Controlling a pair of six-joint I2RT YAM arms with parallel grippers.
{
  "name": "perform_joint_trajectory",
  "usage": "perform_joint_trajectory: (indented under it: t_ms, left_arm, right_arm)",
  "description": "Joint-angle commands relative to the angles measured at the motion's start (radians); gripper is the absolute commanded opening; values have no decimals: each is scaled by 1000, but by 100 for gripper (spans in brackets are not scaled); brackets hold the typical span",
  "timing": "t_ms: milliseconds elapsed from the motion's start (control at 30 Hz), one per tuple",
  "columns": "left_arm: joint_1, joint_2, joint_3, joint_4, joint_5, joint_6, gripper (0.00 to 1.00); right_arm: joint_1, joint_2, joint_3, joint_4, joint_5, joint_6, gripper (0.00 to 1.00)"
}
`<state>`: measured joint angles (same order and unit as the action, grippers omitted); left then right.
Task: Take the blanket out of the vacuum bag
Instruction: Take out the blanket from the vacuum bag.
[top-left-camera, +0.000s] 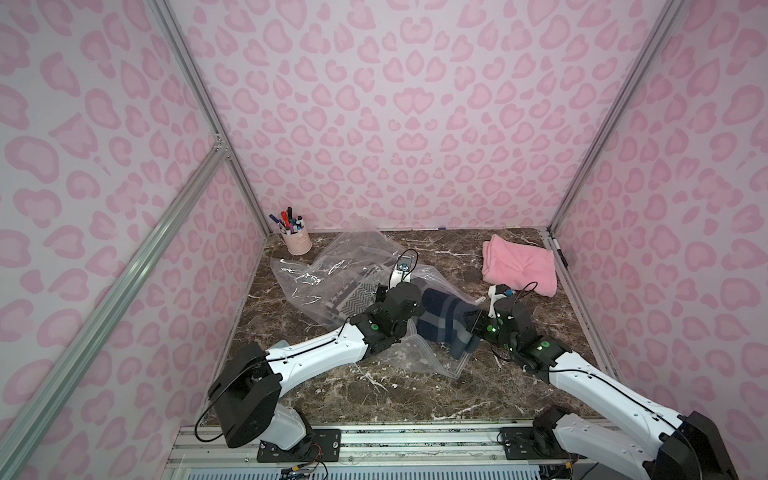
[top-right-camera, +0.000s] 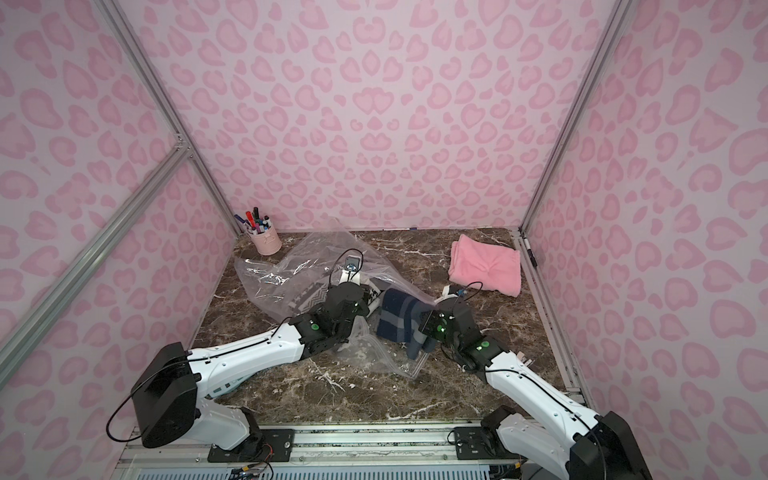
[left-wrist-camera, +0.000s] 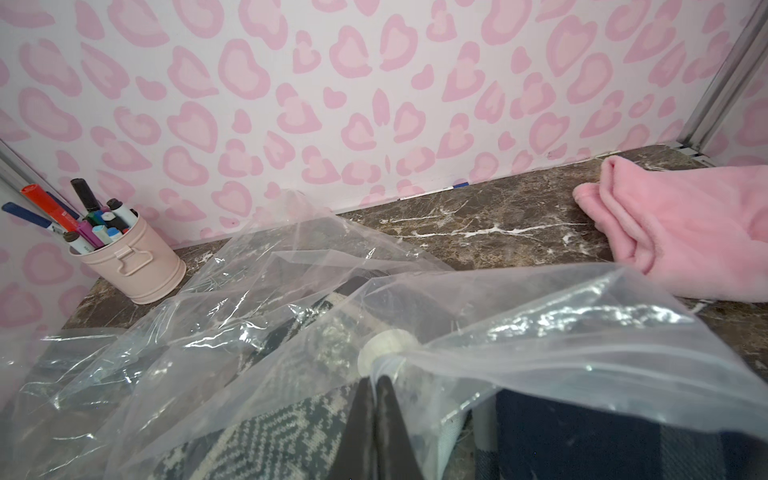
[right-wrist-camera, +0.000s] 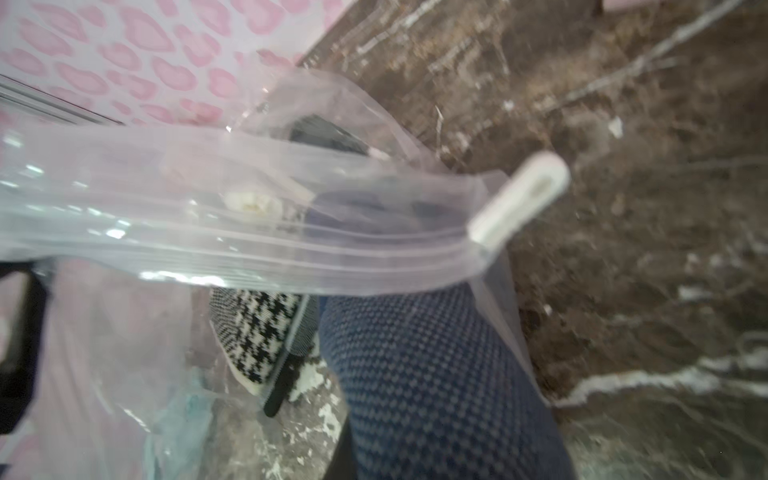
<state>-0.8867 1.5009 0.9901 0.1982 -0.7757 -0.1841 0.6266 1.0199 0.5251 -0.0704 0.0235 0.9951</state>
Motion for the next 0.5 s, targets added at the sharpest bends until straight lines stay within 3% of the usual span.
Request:
perform_joint_trajectory:
  t_ms: [0,167,467]
  left_arm:
    - [2,32,34,5,-38,-3,4]
    - [2,80,59,7,-85,0,4]
    - [7,57,28,-23,-139,-29,4]
  right_arm:
    - [53,4,-56,-36,106,148,0]
    - [93,42,-74,-169,265,323,0]
    - [76,160,86,-369,432,274,0]
